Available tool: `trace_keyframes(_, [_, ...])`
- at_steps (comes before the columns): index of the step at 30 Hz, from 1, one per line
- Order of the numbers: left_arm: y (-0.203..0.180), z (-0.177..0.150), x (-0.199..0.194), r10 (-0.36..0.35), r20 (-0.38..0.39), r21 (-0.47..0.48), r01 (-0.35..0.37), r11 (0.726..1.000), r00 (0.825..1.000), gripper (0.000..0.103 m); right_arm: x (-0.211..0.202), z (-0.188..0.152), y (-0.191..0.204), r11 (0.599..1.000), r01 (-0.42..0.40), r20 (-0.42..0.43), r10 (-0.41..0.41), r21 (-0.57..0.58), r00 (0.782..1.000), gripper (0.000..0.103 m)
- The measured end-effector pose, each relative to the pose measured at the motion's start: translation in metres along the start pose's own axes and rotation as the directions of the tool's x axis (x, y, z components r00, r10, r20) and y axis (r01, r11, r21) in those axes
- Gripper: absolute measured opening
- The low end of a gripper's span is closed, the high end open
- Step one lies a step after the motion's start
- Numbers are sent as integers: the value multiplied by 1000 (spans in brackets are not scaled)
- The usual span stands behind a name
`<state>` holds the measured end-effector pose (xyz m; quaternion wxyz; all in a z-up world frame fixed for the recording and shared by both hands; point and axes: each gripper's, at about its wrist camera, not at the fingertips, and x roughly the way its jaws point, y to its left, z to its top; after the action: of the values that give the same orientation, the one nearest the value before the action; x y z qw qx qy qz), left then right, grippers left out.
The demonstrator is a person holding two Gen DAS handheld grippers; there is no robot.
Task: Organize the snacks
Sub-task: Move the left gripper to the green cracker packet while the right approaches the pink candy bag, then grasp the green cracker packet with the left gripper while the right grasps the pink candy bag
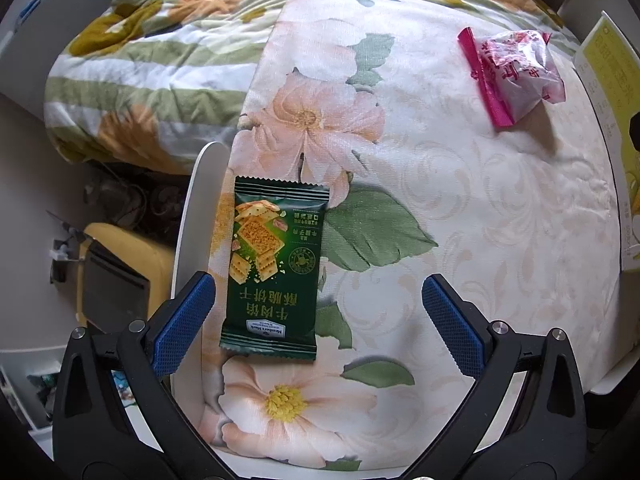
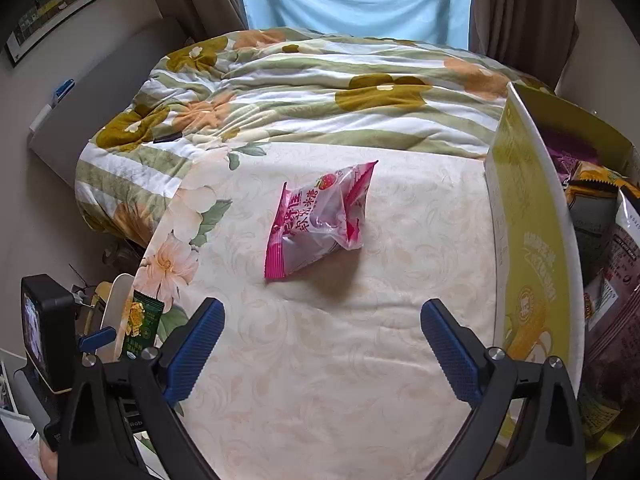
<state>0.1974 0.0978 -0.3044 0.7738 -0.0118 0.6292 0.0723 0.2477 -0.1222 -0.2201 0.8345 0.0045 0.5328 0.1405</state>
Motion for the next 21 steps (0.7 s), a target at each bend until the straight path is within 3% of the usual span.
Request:
trace_keyframes(6, [-4,9,14,6,-43,-1,-6,1000,999,102,22,6,1,1000,-4,-46,4,-3,999,98])
trace_keyframes(14, [1,17,20,-40,-57,-119,33,992,998,97,49,29,0,996,-60,-90,54,-67,994,98])
trace_keyframes(17, [0,18,16,-49,-46,-140,42,989,998,89,57,35,-5,995,-74,-95,67,-69,993,98])
trace_keyframes(21, [9,13,9,-49,-31,-163,43,986,998,71,72,41,-11,993,-85,-106,76,-78,991,98])
